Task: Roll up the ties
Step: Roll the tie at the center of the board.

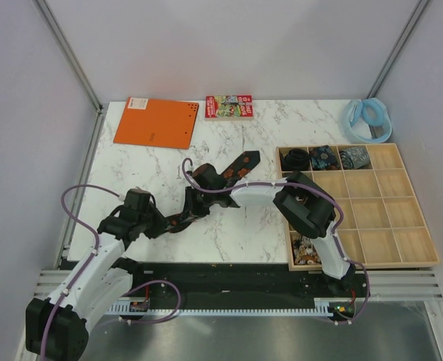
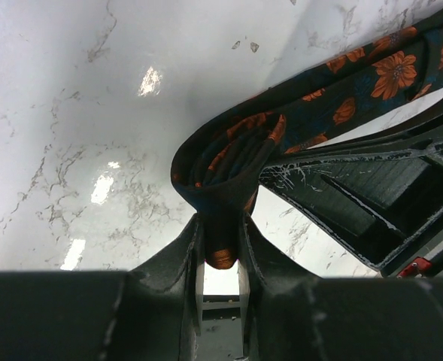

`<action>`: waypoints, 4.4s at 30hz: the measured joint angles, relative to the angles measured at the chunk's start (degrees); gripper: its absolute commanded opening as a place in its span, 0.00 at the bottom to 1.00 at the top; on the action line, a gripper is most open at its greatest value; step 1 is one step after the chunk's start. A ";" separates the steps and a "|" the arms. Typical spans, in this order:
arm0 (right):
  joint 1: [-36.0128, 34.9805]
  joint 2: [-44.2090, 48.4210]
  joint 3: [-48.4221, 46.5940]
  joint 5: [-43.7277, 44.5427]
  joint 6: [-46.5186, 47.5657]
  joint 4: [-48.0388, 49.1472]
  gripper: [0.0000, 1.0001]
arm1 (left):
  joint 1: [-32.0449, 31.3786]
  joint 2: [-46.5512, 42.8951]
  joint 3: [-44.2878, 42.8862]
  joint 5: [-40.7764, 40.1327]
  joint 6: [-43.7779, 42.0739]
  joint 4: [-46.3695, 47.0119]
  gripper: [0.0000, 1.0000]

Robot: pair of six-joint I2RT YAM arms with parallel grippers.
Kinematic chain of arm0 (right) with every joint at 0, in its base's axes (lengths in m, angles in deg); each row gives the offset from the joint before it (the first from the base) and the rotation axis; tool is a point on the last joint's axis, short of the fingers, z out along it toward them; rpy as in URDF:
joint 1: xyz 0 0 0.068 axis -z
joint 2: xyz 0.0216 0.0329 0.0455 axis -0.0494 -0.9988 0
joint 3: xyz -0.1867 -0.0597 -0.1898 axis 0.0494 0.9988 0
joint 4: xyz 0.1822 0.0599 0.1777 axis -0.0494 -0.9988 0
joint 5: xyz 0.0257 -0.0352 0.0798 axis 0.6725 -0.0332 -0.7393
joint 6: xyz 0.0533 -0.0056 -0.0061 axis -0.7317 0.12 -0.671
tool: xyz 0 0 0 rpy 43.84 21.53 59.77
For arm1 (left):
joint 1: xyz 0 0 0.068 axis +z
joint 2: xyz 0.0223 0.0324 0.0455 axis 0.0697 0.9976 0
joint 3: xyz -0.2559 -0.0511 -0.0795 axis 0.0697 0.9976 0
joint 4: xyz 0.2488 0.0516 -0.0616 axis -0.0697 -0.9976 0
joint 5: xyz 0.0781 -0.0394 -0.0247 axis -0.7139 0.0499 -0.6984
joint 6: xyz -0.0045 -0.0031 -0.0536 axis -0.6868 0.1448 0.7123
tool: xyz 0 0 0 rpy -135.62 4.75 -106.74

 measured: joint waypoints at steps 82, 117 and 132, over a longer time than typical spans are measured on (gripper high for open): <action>-6.69 -3.02 -3.67 5.81 -7.26 4.48 0.16 | -1.36 23.10 -20.37 -5.20 -15.98 -16.76 0.02; 1.57 17.81 12.61 9.92 3.21 -7.41 0.44 | -13.16 46.80 -33.66 -11.76 -16.11 -14.97 0.46; 1.73 21.29 13.68 11.04 4.55 -9.27 0.45 | -13.81 42.40 -36.00 -12.48 -15.72 -15.91 0.68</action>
